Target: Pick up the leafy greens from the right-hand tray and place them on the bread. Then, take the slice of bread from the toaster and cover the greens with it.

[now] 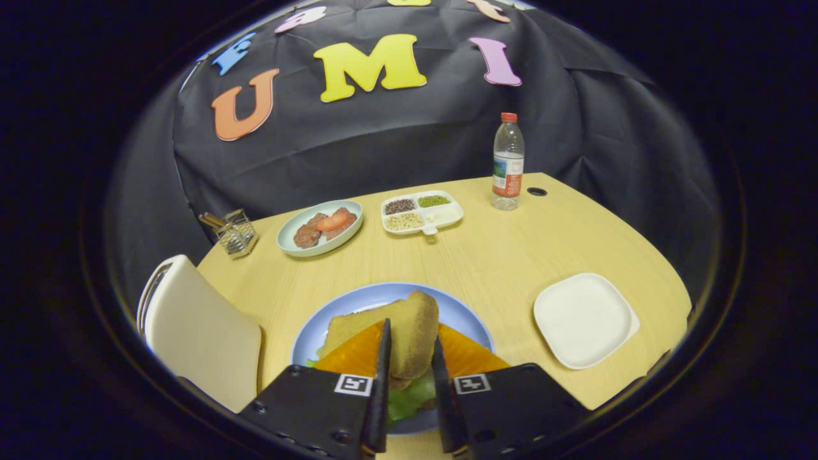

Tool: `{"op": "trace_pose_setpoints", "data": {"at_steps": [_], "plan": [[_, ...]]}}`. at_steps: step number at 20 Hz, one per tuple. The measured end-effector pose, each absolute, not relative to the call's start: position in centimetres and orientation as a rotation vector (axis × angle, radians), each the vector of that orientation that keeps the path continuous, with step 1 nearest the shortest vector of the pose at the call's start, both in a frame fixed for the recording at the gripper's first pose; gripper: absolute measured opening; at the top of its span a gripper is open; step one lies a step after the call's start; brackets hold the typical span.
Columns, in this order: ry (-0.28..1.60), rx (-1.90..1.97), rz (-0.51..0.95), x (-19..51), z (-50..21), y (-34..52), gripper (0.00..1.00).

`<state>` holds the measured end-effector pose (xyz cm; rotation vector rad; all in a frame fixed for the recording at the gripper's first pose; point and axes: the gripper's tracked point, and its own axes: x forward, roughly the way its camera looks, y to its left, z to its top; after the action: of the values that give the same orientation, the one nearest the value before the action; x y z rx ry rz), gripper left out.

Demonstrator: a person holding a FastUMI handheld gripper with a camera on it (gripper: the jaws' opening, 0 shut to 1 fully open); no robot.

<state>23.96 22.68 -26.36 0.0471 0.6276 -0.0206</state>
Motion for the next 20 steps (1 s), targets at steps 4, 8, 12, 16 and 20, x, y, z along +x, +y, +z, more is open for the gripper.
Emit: {"op": "trace_pose_setpoints", "data": {"at_steps": [4, 8, 12, 16, 20], "plan": [[0.618, -0.033, -0.060, 23.8, -27.0, 21.9, 0.44], [0.621, -0.134, -0.067, 23.5, -27.9, 21.3, 0.63], [0.608, -0.132, -0.047, 22.5, -26.5, 21.7, 0.63], [0.536, -0.080, -0.061, 21.7, -22.1, 21.4, 0.82], [0.431, -0.079, -0.087, 20.9, -16.1, 19.8, 0.86]]}}
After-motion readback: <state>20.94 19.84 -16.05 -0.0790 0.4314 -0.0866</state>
